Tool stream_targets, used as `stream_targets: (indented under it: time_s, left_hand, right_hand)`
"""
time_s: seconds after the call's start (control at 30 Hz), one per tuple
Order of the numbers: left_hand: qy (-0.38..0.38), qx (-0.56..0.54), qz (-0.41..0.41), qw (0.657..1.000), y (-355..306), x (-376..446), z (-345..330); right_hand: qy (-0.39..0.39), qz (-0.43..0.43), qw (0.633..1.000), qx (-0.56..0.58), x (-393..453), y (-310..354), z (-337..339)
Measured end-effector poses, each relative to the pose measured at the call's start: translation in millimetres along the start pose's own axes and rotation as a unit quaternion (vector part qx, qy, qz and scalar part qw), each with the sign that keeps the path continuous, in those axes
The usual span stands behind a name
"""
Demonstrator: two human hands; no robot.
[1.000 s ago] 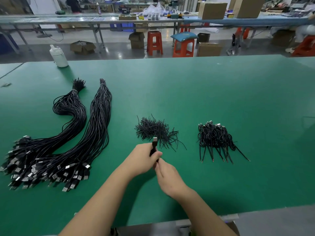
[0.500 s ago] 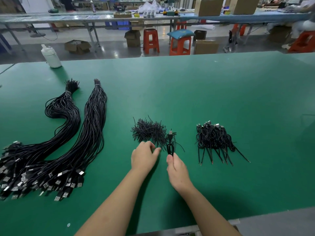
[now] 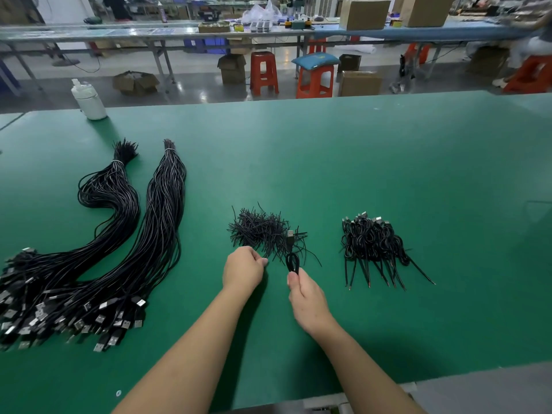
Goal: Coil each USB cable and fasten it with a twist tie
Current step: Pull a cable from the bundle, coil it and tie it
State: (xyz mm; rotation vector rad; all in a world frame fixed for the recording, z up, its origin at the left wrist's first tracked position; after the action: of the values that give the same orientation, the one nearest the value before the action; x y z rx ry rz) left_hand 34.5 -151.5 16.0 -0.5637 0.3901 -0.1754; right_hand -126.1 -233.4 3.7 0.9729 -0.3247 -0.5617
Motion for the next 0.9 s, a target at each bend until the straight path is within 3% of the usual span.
stream_targets:
  time_s: [0.27, 0.53, 0.9]
  left_hand:
    - [0.021, -0.005, -0.03, 0.999, 15, -10, 10]
    - [-0.015, -0.061, -0.02, 0.998, 25, -23, 19]
    - [-0.067, 0.02, -0.025, 0.997, 24, -25, 28]
  right_hand:
    - [0.027, 0.004, 0.999, 0.022, -5, 4, -2]
    - [0.042, 0.028, 0.999, -0.008, -6, 7, -3]
    - [0.037, 0.025, 0.999, -0.022, -5, 7, -3]
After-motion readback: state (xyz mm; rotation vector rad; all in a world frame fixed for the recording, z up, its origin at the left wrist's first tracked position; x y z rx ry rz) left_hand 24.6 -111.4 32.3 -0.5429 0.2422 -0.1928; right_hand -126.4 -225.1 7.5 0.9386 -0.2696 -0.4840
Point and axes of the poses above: each hand's wrist, its own x-axis towards the middle knuckle, its own z-axis out of the back of the hand, y = z × x, the point moved 8 cm from there along x, towards the middle knuckle, and after that the axes turned 10 degrees about z, right-handed, at the moved point
